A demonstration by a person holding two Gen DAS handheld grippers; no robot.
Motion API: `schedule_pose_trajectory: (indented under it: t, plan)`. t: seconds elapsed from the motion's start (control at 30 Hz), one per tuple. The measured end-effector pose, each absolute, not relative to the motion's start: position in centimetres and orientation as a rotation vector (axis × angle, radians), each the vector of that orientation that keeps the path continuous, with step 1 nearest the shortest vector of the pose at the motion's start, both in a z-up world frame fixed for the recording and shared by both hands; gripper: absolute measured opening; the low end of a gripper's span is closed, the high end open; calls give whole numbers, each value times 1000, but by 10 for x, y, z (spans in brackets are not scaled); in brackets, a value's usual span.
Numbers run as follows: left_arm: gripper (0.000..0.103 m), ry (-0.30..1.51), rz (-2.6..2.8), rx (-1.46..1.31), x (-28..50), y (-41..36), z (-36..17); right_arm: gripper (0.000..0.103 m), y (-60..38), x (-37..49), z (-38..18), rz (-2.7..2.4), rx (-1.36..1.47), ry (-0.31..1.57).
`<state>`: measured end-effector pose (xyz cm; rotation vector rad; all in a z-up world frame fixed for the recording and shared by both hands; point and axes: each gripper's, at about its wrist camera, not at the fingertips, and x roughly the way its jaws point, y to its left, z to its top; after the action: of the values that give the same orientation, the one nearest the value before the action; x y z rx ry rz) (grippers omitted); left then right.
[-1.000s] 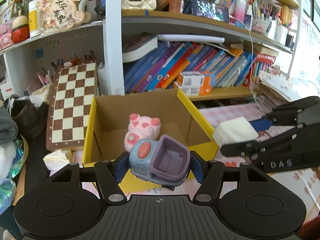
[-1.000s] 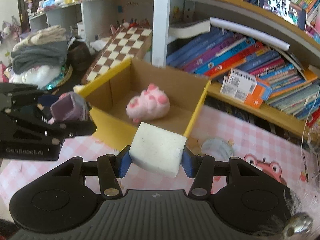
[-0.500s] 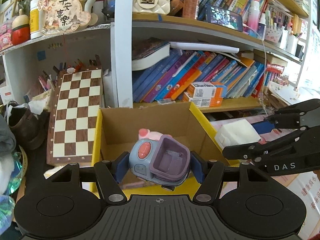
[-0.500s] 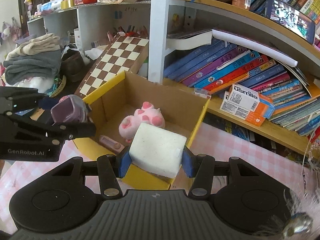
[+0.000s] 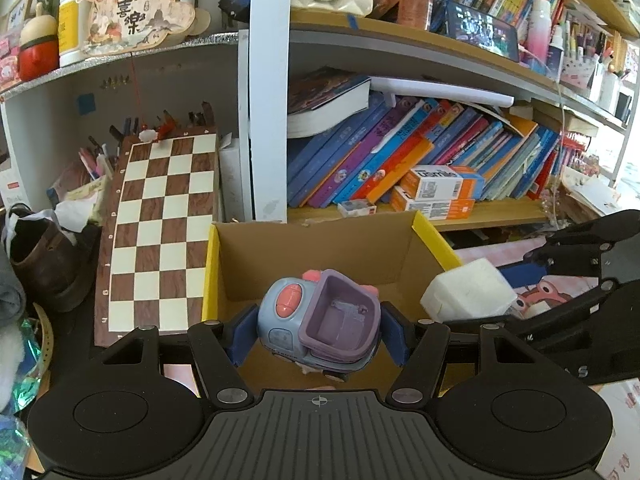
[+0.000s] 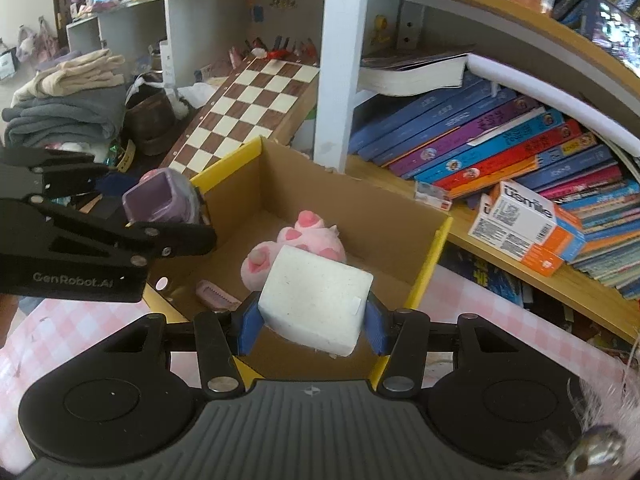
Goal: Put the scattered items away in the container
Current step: 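Lower the sponge into the box and open the right tool while the left tool holds the car above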
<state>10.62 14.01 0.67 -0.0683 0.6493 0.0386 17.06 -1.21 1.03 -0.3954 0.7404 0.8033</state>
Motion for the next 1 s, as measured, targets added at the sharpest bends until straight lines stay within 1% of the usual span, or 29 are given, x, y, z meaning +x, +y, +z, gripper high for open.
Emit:
schedule_pose_trajectory:
  t: [0.73,1.0]
  plan:
    - [63,709,27,-63,149,155,-23,49,28,207,-37,898,-524,851]
    - [63,733,27,-62,156,158,-31,50,37,219,-46,931,-571,881]
